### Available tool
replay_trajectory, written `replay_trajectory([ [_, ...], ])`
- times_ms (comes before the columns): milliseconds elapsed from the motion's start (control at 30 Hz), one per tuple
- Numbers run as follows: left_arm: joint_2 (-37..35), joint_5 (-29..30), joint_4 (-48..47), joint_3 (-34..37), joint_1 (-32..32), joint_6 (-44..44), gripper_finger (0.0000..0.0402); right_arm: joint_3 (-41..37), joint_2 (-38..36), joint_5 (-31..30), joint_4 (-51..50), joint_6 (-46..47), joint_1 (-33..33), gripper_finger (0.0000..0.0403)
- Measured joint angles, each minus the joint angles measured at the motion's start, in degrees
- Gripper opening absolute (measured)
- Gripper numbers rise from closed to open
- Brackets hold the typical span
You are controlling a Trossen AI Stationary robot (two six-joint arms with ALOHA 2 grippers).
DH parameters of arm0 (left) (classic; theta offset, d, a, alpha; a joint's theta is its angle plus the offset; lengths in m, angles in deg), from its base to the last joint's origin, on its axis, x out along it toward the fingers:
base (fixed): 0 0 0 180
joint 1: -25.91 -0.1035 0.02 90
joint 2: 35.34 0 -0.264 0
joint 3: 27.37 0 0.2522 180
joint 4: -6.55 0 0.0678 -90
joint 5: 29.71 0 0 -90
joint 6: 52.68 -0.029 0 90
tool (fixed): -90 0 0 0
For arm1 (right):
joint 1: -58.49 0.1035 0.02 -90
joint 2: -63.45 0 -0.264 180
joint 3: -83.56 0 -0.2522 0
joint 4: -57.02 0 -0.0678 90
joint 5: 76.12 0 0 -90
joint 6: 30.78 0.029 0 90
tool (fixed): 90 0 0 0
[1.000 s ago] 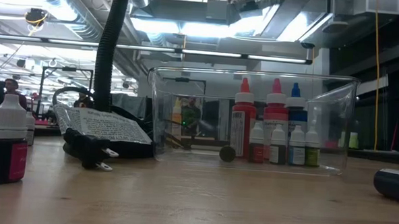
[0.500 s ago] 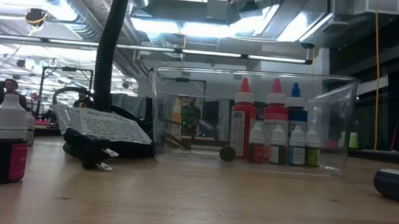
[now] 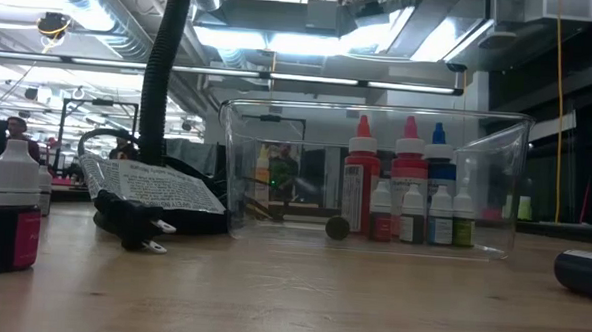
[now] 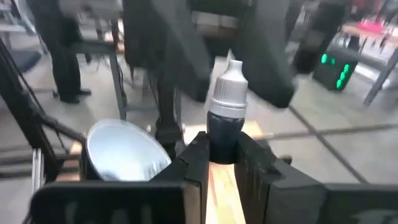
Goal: Pick & Place food coloring
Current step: Put the small black food coloring bottle into the transparent bin
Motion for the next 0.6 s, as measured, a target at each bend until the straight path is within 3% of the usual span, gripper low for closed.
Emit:
replay_trajectory([
  [233, 0.05, 0.16, 0.23, 0.01, 0.0, -0.6, 0.0132, 0.01, -0.11, -1.34, 5.11, -1.05, 0.02, 0.0061],
  [433, -0.44, 3.74, 0.67, -0.01, -0.03, -1.42, 0.0139, 0.01, -0.25, -3.01, 6.97, -2.24, 0.0, 0.0057],
  [600, -0.36, 2.66, 2.7, -0.01, -0.04, -1.79, 0.0141, 0.01, -0.59, -3.05, 7.39, -2.26, 0.0, 0.0062],
])
